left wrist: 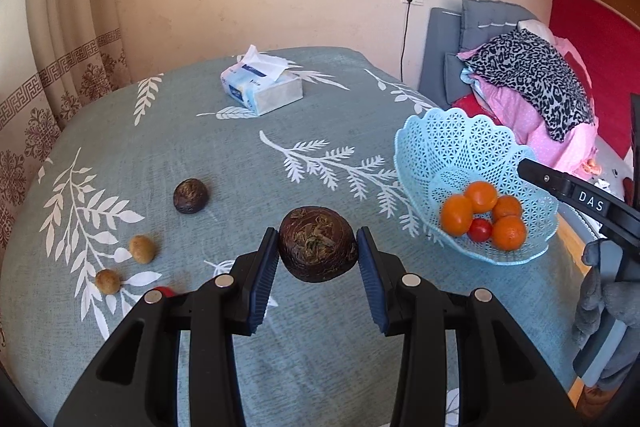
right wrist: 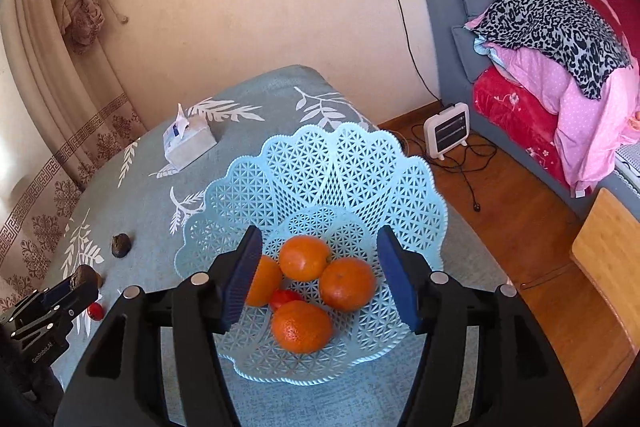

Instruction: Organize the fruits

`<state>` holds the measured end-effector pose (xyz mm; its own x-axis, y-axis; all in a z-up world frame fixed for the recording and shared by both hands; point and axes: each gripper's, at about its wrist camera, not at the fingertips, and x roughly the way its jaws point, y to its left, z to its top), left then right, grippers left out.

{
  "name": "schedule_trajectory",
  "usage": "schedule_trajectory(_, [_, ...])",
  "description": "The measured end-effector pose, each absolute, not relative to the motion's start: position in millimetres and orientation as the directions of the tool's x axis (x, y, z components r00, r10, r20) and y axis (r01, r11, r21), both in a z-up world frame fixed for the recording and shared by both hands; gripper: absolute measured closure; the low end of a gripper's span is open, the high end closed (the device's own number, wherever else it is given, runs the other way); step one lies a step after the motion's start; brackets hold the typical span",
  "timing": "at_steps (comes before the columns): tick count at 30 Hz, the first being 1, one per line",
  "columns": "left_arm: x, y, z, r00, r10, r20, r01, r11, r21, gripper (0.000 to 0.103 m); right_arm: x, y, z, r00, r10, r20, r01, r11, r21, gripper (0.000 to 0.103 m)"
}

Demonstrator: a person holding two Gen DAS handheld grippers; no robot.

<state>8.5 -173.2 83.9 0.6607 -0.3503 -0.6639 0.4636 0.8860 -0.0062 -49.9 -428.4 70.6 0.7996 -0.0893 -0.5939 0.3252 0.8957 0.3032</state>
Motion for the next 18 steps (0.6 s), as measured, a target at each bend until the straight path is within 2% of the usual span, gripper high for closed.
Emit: schedule_trajectory(18, [17.3, -266.2, 80.4, 0.575, -0.494, -0.652, 0.626, 0.779, -0.039, 0.062, -56.8, -452.3, 67.7, 0.802, -0.124, -0.585, 0.384, 0.856, 0.345, 0.041])
